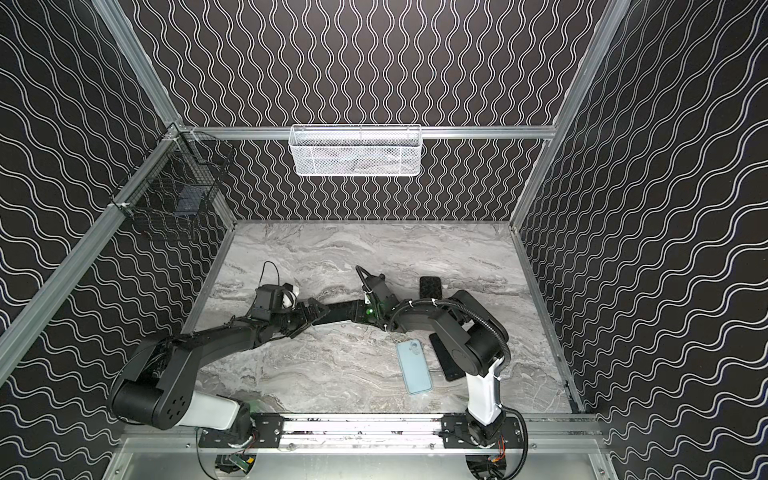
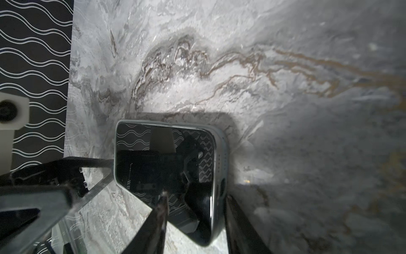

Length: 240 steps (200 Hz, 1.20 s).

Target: Put the phone into the phone case

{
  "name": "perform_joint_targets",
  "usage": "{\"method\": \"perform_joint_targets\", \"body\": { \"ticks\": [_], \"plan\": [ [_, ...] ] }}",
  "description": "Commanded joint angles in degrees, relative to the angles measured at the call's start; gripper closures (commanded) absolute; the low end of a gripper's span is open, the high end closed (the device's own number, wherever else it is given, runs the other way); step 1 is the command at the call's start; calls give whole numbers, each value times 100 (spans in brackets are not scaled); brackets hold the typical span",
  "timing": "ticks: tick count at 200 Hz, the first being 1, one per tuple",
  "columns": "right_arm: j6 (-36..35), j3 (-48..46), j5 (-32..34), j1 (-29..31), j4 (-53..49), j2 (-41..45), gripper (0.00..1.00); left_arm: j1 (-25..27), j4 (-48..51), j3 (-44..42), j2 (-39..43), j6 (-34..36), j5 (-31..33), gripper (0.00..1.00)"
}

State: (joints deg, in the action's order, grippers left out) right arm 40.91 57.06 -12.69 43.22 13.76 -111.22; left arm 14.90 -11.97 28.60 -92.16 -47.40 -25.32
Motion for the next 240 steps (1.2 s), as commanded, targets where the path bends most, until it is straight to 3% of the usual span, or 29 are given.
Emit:
{"method": "perform_joint_targets", "body": {
  "ticks": [1, 66, 164, 209, 240],
  "plan": [
    [54, -28, -498, 46, -577, -160, 56, 26, -82, -198, 87, -396, -263, 2],
    [116, -29, -533, 44, -514, -270, 56, 21, -1291, -457, 676, -747, -437, 13],
    [138, -113, -542, 37, -437, -232, 56, 22, -3144, -968, 796, -1261, -587, 25],
    [148, -150, -524, 37, -411, -199, 56, 22, -2789, -909, 915, -1138, -591, 29],
    [165, -194, -507, 37, -377, -165, 56, 20, -2223, -869, 1035, -953, -501, 46]
  ]
}}
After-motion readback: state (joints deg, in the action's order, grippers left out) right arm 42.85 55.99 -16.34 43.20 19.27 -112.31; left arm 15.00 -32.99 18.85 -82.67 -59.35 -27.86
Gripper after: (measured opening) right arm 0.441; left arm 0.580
